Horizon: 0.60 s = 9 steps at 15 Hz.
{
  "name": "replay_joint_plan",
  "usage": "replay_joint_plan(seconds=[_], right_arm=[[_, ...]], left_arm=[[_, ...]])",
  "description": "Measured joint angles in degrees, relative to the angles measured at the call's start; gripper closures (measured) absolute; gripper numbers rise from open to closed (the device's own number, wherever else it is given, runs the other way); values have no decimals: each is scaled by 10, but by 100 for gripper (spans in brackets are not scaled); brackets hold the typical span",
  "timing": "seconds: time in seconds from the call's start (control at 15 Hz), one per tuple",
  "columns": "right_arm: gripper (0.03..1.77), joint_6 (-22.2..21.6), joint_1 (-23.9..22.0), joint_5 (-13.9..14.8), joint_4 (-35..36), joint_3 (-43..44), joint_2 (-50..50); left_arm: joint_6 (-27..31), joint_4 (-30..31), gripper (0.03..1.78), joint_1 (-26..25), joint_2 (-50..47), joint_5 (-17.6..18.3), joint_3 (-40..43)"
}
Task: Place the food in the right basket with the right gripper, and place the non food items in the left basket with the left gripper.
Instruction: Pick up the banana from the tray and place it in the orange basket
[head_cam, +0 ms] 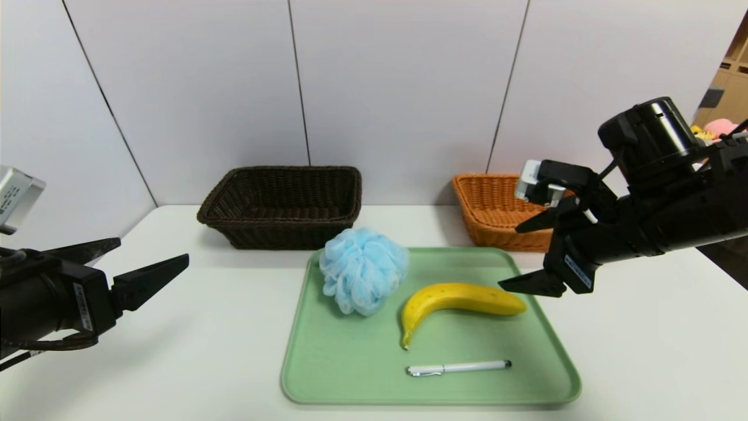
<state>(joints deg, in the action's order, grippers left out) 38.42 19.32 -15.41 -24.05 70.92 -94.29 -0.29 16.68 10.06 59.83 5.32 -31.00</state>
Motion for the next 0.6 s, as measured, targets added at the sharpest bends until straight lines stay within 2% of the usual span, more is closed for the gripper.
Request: replay_joint_plan(seconds=[0.27,0.6], right_arm=[[10,21,28,69,-111,72,-30],[10,40,55,103,-202,162,-80]], left_arm=[[0,0,12,7,0,-10,0],[0,0,12,7,0,-10,0]])
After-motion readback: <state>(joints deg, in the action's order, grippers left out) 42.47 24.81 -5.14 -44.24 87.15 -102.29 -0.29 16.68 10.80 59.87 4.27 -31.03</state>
